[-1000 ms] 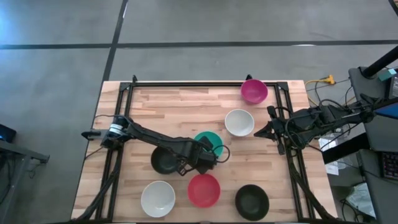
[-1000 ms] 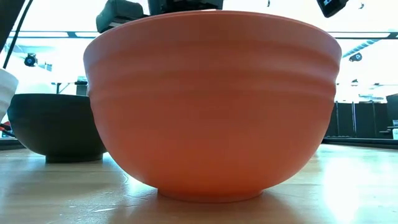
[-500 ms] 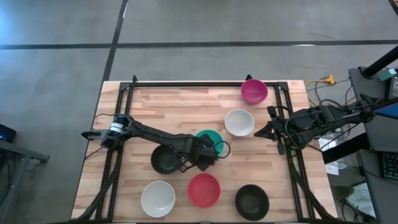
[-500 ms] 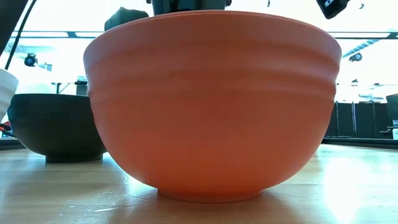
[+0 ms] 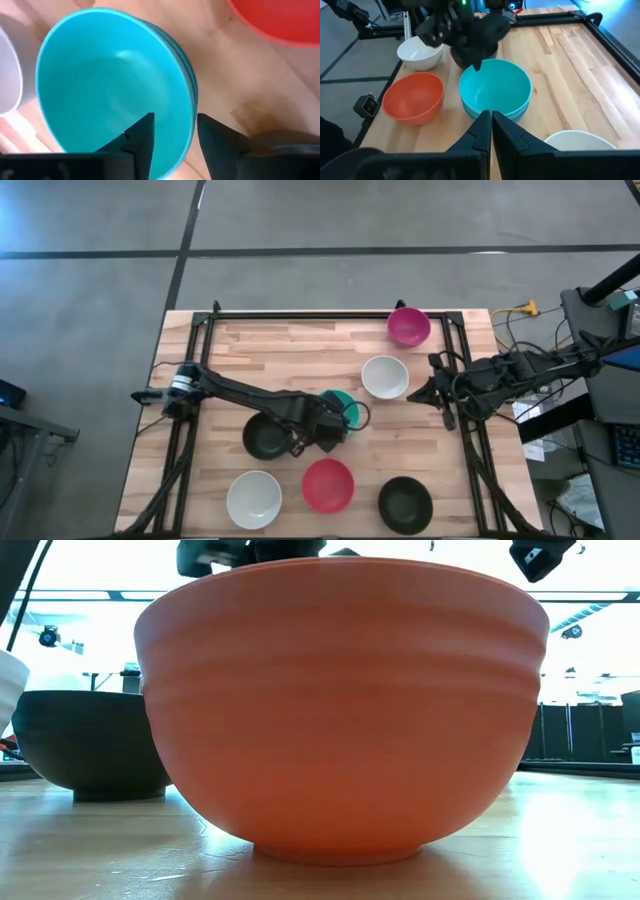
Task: Nest bowls inside each other
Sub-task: Stack the light blue bowl on top of the blue bowl, then stack the top white bowl on top of the light blue bowl
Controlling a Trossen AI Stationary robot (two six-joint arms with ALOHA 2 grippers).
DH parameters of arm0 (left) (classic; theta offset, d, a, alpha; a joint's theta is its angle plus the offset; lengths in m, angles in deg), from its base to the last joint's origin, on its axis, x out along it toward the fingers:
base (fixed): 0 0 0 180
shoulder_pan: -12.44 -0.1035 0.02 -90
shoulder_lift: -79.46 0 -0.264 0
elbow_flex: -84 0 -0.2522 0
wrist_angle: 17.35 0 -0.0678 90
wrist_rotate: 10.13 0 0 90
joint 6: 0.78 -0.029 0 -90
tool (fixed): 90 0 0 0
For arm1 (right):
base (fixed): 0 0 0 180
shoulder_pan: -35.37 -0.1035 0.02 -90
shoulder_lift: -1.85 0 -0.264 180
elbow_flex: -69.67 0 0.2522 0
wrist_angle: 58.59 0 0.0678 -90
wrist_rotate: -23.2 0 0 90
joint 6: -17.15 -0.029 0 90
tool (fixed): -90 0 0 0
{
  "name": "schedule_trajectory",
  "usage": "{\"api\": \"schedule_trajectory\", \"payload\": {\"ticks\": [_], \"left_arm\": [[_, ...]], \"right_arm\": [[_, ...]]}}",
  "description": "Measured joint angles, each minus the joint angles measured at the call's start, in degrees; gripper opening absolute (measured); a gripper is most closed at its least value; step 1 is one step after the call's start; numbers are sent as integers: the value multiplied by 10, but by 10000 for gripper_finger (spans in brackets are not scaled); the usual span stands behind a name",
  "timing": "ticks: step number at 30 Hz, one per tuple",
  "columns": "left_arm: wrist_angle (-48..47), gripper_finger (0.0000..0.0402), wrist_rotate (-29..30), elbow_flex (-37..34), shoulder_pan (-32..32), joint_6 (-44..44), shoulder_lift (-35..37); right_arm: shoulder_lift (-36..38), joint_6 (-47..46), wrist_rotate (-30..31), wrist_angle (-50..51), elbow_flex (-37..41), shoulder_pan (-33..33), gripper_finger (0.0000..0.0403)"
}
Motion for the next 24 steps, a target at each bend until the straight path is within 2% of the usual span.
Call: {"api": "schedule_trajectory", "payload": {"ticks": [4,8,10,21,24], "left_arm": [[-1,94,0,-3,1,61,4],[-2,25,-6,-13,3,63,4],[-2,7,-18,-16,3,63,4],[-14,1,-13,-18,3,64,24],[-21,1,-12,-18,2,111,40]], "right_arm": [[0,-5,0,-1,4,0,9],[0,-5,0,-2,5,0,9],[0,-5,0,-2,5,0,9],[0,-5,0,-2,5,0,9],[0,-5,0,-3,5,0,9]]}}
